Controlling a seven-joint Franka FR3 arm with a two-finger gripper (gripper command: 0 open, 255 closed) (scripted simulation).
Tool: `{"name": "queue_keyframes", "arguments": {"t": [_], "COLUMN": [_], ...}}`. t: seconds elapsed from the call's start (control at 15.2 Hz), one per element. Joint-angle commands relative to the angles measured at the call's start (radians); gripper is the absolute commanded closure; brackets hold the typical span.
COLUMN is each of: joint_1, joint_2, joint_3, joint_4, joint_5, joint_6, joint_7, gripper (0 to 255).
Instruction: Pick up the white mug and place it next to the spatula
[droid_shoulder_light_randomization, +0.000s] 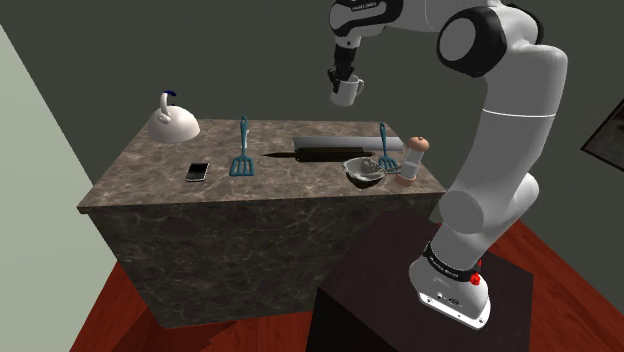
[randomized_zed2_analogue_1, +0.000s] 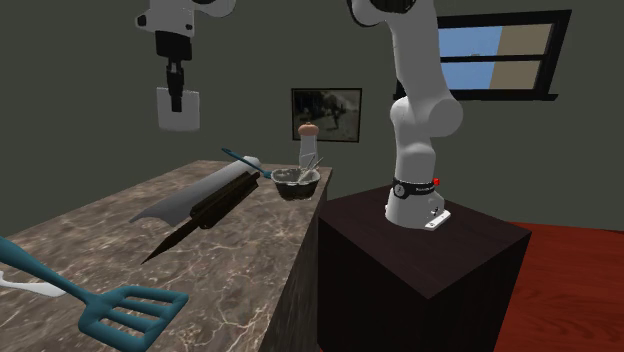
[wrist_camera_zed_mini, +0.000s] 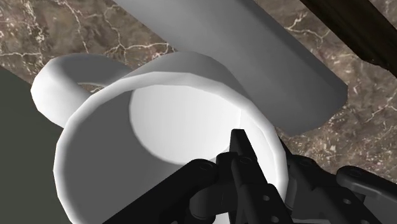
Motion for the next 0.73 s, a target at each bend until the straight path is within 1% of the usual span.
{"name": "queue_keyframes", "arguments": {"t": [0.0, 0.4, 0.66], "joint_1": [-0.025, -0.111, -0.176], "joint_2": [0.032, 0.166, 0.290], "joint_3": [-0.013, -0.045, -0.058], "joint_4": [0.043, 0.238, 0.432], "joint_5": [0.010, 0.043, 0.067], "joint_6": [-0.010, -0.073, -0.144], "joint_7": [-0.041, -0.160, -0.231], "gripper": [255, 255, 255]}}
